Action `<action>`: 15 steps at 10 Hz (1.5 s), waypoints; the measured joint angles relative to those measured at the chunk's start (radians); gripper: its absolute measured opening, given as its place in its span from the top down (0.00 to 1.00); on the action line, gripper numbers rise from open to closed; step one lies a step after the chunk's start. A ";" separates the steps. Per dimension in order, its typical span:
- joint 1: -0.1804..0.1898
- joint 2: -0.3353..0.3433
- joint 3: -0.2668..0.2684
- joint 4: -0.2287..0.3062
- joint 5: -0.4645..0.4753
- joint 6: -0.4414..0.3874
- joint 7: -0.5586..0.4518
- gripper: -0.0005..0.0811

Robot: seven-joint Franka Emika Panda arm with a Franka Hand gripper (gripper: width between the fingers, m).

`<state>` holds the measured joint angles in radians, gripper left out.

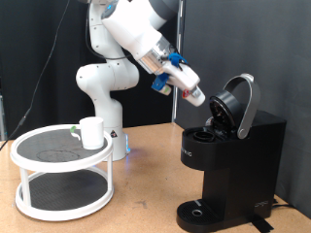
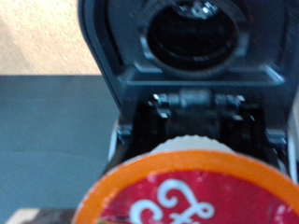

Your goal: Make a cup of coffee with the keurig machine

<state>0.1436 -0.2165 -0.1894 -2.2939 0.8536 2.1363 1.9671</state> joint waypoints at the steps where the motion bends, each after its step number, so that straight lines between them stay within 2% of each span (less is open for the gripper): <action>1: 0.000 0.015 0.009 -0.001 -0.003 0.019 -0.004 0.55; 8: 0.000 0.087 0.036 -0.011 -0.037 0.091 -0.019 0.55; 15: 0.001 0.135 0.066 -0.024 0.012 0.114 -0.065 0.55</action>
<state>0.1442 -0.0816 -0.1232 -2.3182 0.8655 2.2503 1.9020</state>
